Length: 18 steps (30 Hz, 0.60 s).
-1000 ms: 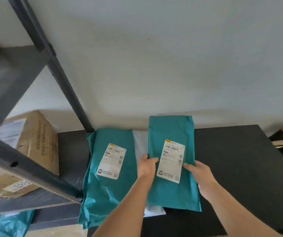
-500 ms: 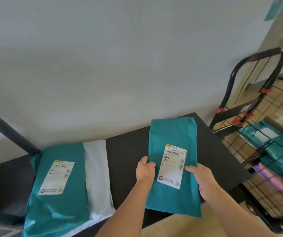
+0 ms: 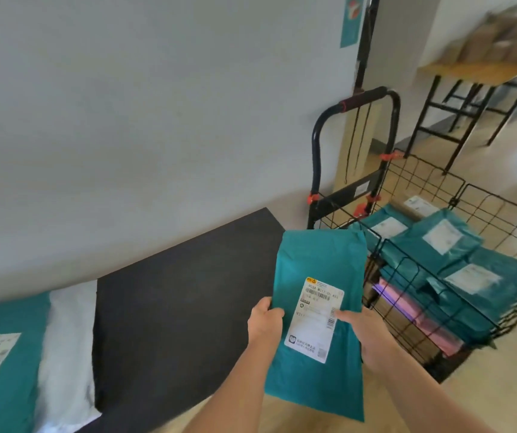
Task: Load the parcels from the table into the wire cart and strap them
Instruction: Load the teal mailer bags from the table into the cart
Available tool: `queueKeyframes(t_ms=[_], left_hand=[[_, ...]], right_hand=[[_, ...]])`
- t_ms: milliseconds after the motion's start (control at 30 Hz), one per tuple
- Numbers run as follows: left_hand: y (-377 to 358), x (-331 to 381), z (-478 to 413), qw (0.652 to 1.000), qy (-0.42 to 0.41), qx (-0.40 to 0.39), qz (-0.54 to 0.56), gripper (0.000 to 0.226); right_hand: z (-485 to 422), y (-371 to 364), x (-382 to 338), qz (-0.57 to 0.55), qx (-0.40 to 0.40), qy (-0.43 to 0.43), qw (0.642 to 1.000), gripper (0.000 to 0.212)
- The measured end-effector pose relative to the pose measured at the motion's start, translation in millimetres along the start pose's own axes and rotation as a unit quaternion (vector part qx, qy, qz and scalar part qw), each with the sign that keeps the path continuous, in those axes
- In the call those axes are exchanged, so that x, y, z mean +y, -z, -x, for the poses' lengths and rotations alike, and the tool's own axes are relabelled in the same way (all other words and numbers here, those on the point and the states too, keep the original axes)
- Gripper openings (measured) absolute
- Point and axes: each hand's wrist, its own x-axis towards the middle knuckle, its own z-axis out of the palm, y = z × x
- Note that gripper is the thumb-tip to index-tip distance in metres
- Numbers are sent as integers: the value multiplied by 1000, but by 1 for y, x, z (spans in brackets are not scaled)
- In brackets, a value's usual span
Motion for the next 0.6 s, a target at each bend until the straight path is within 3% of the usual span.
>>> queueKeyframes(t_ms=[200,400,600], left_hand=[[-83,10,10,998,-17,-51,-30,12],[-141,22,8,990,-40,-77,-109,19],[-196,40,-15,985,-44,-113,-121,12]], right_hand=[[-11,83,-5,-55,34,-7,998,20],[-25,140,-4,-137,102,-21,985,19],[-57,190,-17,-212,156,-27,964,13]])
